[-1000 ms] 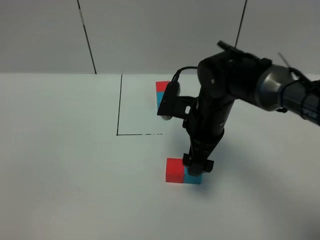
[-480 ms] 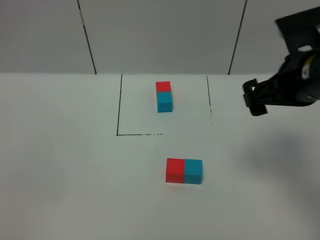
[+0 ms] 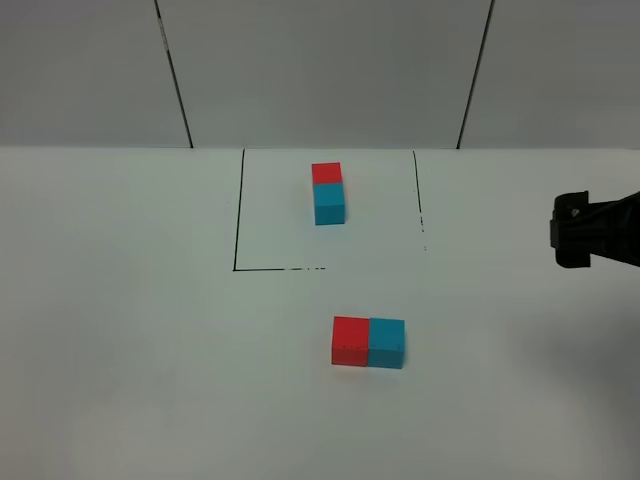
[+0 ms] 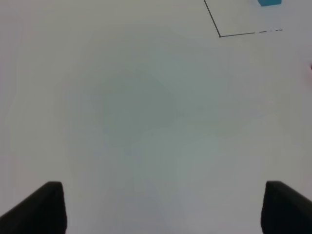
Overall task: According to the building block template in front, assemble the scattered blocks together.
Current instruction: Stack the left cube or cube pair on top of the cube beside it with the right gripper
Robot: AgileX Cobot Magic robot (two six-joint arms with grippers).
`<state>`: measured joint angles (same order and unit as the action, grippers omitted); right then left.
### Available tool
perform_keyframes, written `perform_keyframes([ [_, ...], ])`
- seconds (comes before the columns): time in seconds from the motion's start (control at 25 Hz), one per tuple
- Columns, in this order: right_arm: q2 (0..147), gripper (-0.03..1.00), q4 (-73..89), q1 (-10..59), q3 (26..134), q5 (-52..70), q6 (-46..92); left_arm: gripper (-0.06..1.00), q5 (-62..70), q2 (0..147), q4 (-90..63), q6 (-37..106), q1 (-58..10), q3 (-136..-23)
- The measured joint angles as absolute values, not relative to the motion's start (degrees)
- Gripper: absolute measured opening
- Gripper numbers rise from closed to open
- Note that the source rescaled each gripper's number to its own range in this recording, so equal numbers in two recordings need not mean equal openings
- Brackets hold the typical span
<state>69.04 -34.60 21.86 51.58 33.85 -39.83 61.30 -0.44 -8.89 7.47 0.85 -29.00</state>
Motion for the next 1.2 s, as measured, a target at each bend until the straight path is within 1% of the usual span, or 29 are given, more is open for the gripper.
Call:
perform_keyframes([
  [0.12,70.31,1.0,-31.52,21.86,53.86,35.27,-28.87,0.7,61.3,-0.44,-8.89,7.47,0.85,-29.0],
  [0.28,76.66,1.0,-20.13,21.86,62.84,42.05,-3.49,0.7,61.3,-0.44,-8.89,7.47,0.85,-29.0],
  [0.36,81.89,1.0,-14.11,21.86,68.16,46.51,10.67,0.7,61.3,-0.44,-8.89,7.47,0.85,-29.0],
  [0.44,87.28,1.0,-10.13,22.56,72.68,50.58,21.52,0.7,61.3,-0.44,-8.89,7.47,0.85,-29.0],
  [0.56,95.95,1.0,-7.76,25.37,78.65,55.59,32.79,0.7,61.3,-0.44,-8.89,7.47,0.85,-29.0],
  [0.72,105.08,1.0,-7.49,30.14,83.99,58.77,40.5,0.7,61.3,-0.44,-8.89,7.47,0.85,-29.0],
  [0.92,113.57,1.0,-6.92,34.39,86.59,57.7,44.26,0.7,61.3,-0.44,-8.89,7.47,0.85,-29.0],
  [1.2,119.61,1.0,-3.99,35.83,89.29,55.44,48.94,0.7,61.3,-0.44,-8.89,7.47,0.85,-29.0],
])
